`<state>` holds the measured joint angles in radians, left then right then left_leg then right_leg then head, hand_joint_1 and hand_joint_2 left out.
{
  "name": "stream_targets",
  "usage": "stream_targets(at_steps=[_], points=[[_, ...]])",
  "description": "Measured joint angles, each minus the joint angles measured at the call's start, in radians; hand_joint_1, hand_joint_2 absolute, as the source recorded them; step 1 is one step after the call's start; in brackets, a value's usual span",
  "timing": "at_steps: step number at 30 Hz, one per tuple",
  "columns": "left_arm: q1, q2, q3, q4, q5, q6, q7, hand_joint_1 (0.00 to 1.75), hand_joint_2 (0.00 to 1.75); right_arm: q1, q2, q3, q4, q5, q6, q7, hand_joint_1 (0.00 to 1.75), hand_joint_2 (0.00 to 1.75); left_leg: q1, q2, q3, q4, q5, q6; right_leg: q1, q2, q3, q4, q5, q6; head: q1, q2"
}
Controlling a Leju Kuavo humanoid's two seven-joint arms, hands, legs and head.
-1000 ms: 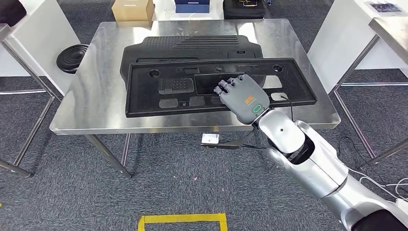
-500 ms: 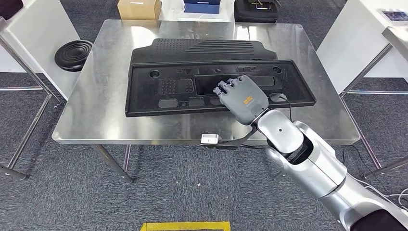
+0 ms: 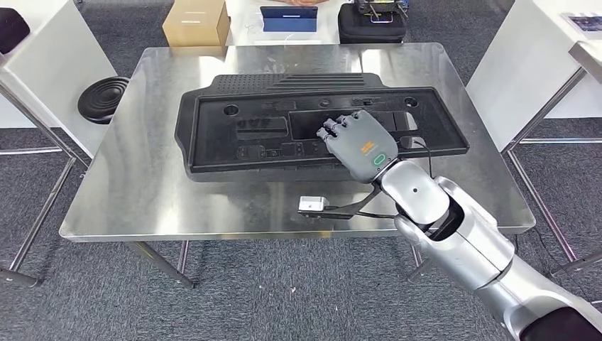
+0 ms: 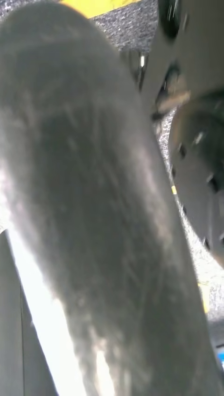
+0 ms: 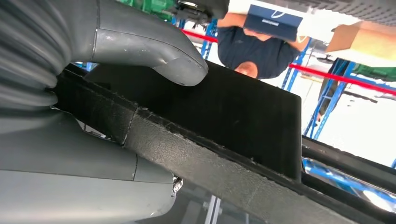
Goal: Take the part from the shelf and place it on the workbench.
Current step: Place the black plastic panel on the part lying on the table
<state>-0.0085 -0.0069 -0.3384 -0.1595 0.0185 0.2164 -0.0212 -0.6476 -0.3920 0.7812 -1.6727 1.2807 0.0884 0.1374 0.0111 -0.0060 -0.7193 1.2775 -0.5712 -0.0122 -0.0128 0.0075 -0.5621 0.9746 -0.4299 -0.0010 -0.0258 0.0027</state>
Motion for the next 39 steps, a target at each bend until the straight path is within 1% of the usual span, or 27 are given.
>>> stream_targets(at_steps=[1, 3, 4, 5, 8, 9, 10, 13, 14, 15, 16, 18, 19, 20, 22, 24, 25, 26, 28, 29, 30, 31, 33, 34, 35, 36, 39], points=[[0.002, 0.0, 0.0, 0.0, 0.0, 0.0, 0.0, 0.0, 0.0, 0.001, 0.0, 0.001, 0.001, -0.001, 0.001, 0.001, 1.75, 1.75, 0.001, 0.001, 0.005, -0.041, 0.033, 0.0, -0.001, 0.002, 0.014, 0.0, -0.01, 0.003, 0.0, 0.0], [0.005, 0.002, 0.0, 0.0, 0.001, 0.001, 0.0, 0.0, 0.0, 0.004, -0.002, 0.001, 0.003, -0.005, 0.004, 0.006, 1.75, 1.75, 0.002, 0.002, 0.039, -0.17, 0.126, 0.003, -0.001, 0.004, 0.04, 0.001, -0.031, 0.012, 0.0, 0.0], [0.005, 0.002, 0.0, 0.001, 0.001, 0.002, 0.0, 0.0, 0.0, 0.008, -0.004, 0.001, 0.005, -0.008, 0.004, 0.01, 1.75, 1.75, 0.001, 0.002, 0.054, -0.218, 0.152, 0.009, 0.001, 0.005, 0.048, 0.003, -0.041, 0.018, 0.0, 0.0], [0.005, 0.002, 0.0, 0.001, 0.002, 0.002, 0.001, 0.0, 0.0, 0.012, -0.005, 0.001, 0.007, -0.009, 0.004, 0.014, 1.75, 1.75, -0.001, 0.002, 0.065, -0.247, 0.166, 0.015, 0.003, 0.005, 0.053, 0.003, -0.049, 0.025, 0.001, 0.0], [0.002, -0.001, 0.0, 0.0, 0.002, 0.004, 0.001, 0.0, 0.0, 0.028, -0.01, -0.003, 0.011, -0.01, 0.004, 0.019, 1.75, 1.75, -0.005, 0.002, 0.08, -0.258, 0.16, 0.038, 0.006, 0.005, 0.057, 0.011, -0.059, 0.044, 0.002, 0.0], [0.002, -0.001, 0.0, 0.0, 0.002, 0.004, 0.001, 0.0, 0.0, 0.031, -0.011, -0.005, 0.011, -0.01, 0.003, 0.02, 1.75, 1.75, -0.004, 0.002, 0.086, -0.261, 0.158, 0.044, 0.005, 0.004, 0.046, 0.033, -0.062, 0.047, 0.002, 0.0], [0.002, -0.002, 0.0, 0.0, 0.002, 0.004, 0.001, 0.0, 0.0, 0.034, -0.012, -0.008, 0.012, -0.01, 0.003, 0.021, 1.75, 1.75, -0.003, 0.001, 0.092, -0.263, 0.157, 0.049, 0.005, 0.003, 0.02, 0.074, -0.068, 0.048, 0.003, 0.0], [0.001, 0.0, 0.0, 0.0, 0.002, 0.006, 0.001, 0.0, 0.0, 0.047, -0.015, -0.015, 0.019, -0.009, 0.002, 0.023, 1.75, 1.75, -0.002, -0.004, 0.1, -0.266, 0.144, 0.06, 0.004, 0.002, -0.118, 0.267, -0.116, 0.042, 0.005, 0.0], [0.002, 0.0, 0.0, 0.0, 0.002, 0.006, 0.001, 0.0, 0.0, 0.055, -0.016, -0.016, 0.023, -0.009, 0.003, 0.024, 1.75, 1.75, -0.003, -0.006, 0.106, -0.266, 0.137, 0.061, 0.005, 0.002, -0.155, 0.302, -0.128, 0.042, 0.005, 0.0], [0.002, 0.0, 0.0, 0.0, 0.002, 0.006, 0.002, 0.0, 0.0, 0.062, -0.016, -0.017, 0.026, -0.008, 0.003, 0.025, 1.75, 1.75, -0.004, -0.008, 0.114, -0.266, 0.13, 0.062, 0.005, 0.002, -0.174, 0.302, -0.125, 0.045, 0.005, 0.0], [0.003, -0.001, 0.0, 0.0, 0.002, 0.006, 0.002, 0.0, 0.0, 0.066, -0.016, -0.017, 0.03, -0.007, 0.003, 0.025, 1.75, 1.75, -0.005, -0.01, 0.126, -0.266, 0.121, 0.061, 0.005, 0.001, -0.175, 0.266, -0.1, 0.053, 0.005, 0.0], [0.003, -0.002, 0.0, 0.0, 0.001, 0.006, 0.002, 0.0, 0.0, 0.07, -0.016, -0.019, 0.035, -0.006, 0.003, 0.026, 1.75, 1.75, -0.007, -0.012, 0.15, -0.267, 0.104, 0.058, 0.008, -0.002, -0.138, 0.124, -0.009, 0.067, 0.006, 0.0], [0.003, -0.002, 0.0, 0.0, 0.002, 0.007, 0.002, 0.0, 0.0, 0.07, -0.016, -0.021, 0.037, -0.006, 0.003, 0.027, 1.75, 1.75, -0.009, -0.013, 0.16, -0.268, 0.095, 0.055, 0.011, -0.005, -0.119, 0.062, 0.024, 0.063, 0.005, 0.0], [0.002, -0.003, 0.0, 0.0, 0.002, 0.007, 0.002, 0.0, 0.0, 0.07, -0.016, -0.024, 0.039, -0.006, 0.002, 0.028, 1.75, 1.75, -0.01, -0.014, 0.167, -0.272, 0.087, 0.05, 0.015, -0.007, -0.103, 0.022, 0.044, 0.054, 0.005, 0.0], [-0.001, -0.003, 0.0, 0.0, 0.002, 0.008, 0.002, 0.0, 0.0, 0.073, -0.015, -0.03, 0.043, -0.004, 0.002, 0.029, 1.75, 1.75, -0.014, -0.014, 0.179, -0.274, 0.081, 0.041, 0.018, -0.008, -0.085, -0.001, 0.047, 0.029, 0.004, 0.0], [-0.001, -0.002, 0.0, 0.0, 0.002, 0.008, 0.001, 0.0, 0.0, 0.078, -0.014, -0.039, 0.046, -0.003, 0.002, 0.03, 1.75, 1.75, -0.015, -0.011, 0.182, -0.259, 0.073, 0.032, 0.009, -0.006, -0.063, -0.008, 0.05, 0.015, 0.004, 0.0], [-0.001, -0.002, 0.0, 0.0, 0.002, 0.009, 0.001, 0.0, 0.0, 0.08, -0.014, -0.043, 0.047, -0.003, 0.002, 0.03, 1.75, 1.75, -0.015, -0.008, 0.17, -0.23, 0.063, 0.027, 0.005, -0.006, -0.05, -0.008, 0.049, 0.009, 0.003, 0.0], [-0.001, -0.001, 0.0, 0.0, 0.002, 0.009, 0.0, 0.0, 0.0, 0.081, -0.013, -0.046, 0.049, -0.003, 0.002, 0.031, 1.75, 1.75, -0.013, -0.006, 0.143, -0.179, 0.045, 0.022, 0.003, -0.006, -0.041, -0.009, 0.045, 0.002, 0.002, 0.0], [-0.001, -0.002, 0.0, 0.0, 0.002, 0.01, 0.0, 0.0, 0.0, 0.083, -0.012, -0.049, 0.054, -0.003, 0.002, 0.032, 1.75, 1.75, -0.008, -0.003, 0.064, -0.05, -0.001, 0.014, 0.004, -0.005, -0.026, -0.009, 0.032, -0.007, 0.002, 0.0], [0.0, -0.002, 0.0, 0.0, 0.002, 0.01, 0.0, 0.0, 0.0, 0.085, -0.011, -0.049, 0.056, -0.003, 0.002, 0.032, 1.75, 1.75, -0.005, -0.002, 0.029, -0.006, -0.018, 0.01, 0.005, -0.004, -0.018, -0.009, 0.025, -0.008, 0.002, 0.0], [0.0, -0.002, 0.0, 0.0, 0.002, 0.01, 0.0, 0.0, 0.0, 0.089, -0.01, -0.049, 0.058, -0.003, 0.002, 0.032, 1.75, 1.75, -0.001, -0.002, 0.009, 0.004, -0.018, 0.006, 0.004, -0.002, -0.009, -0.008, 0.017, -0.005, 0.001, 0.0], [0.001, -0.001, 0.0, 0.0, 0.002, 0.01, 0.0, 0.0, 0.0, 0.092, -0.01, -0.049, 0.06, -0.003, 0.002, 0.032, 1.75, 1.75, 0.002, -0.001, 0.008, -0.023, 0.006, 0.003, 0.003, 0.0, 0.001, -0.007, 0.009, -0.002, 0.001, 0.0], [0.003, 0.0, 0.0, 0.0, 0.002, 0.01, 0.0, 0.0, 0.0, 0.095, -0.01, -0.05, 0.063, -0.003, 0.002, 0.032, 1.75, 1.75, 0.008, 0.001, 0.045, -0.15, 0.097, -0.001, 0.001, 0.004, 0.02, -0.002, -0.011, 0.008, 0.001, 0.0], [0.003, 0.001, 0.0, 0.0, 0.002, 0.01, -0.001, 0.0, 0.0, 0.096, -0.009, -0.051, 0.064, -0.003, 0.002, 0.032, 1.75, 1.75, 0.008, 0.001, 0.064, -0.206, 0.125, 0.0, 0.001, 0.005, 0.028, 0.001, -0.02, 0.014, 0.001, 0.0], [0.003, 0.001, 0.0, 0.0, 0.002, 0.01, -0.001, 0.0, 0.0, 0.096, -0.009, -0.052, 0.066, -0.003, 0.002, 0.033, 1.75, 1.75, 0.007, 0.001, 0.076, -0.241, 0.142, 0.006, 0.003, 0.006, 0.031, 0.004, -0.027, 0.02, 0.001, 0.0], [0.002, 0.001, 0.0, 0.0, 0.002, 0.01, -0.002, 0.0, 0.0, 0.097, -0.009, -0.055, 0.067, -0.004, 0.002, 0.033, 1.75, 1.75, 0.004, 0.001, 0.081, -0.253, 0.143, 0.014, 0.004, 0.006, 0.032, 0.006, -0.031, 0.027, 0.001, 0.0], [0.001, 0.0, 0.0, 0.0, 0.002, 0.01, -0.003, 0.0, 0.0, 0.106, -0.008, -0.064, 0.067, -0.005, 0.002, 0.033, 1.75, 1.75, 0.002, 0.0, 0.098, -0.256, 0.143, 0.039, 0.005, 0.006, 0.032, 0.022, -0.039, 0.044, 0.001, 0.0]])
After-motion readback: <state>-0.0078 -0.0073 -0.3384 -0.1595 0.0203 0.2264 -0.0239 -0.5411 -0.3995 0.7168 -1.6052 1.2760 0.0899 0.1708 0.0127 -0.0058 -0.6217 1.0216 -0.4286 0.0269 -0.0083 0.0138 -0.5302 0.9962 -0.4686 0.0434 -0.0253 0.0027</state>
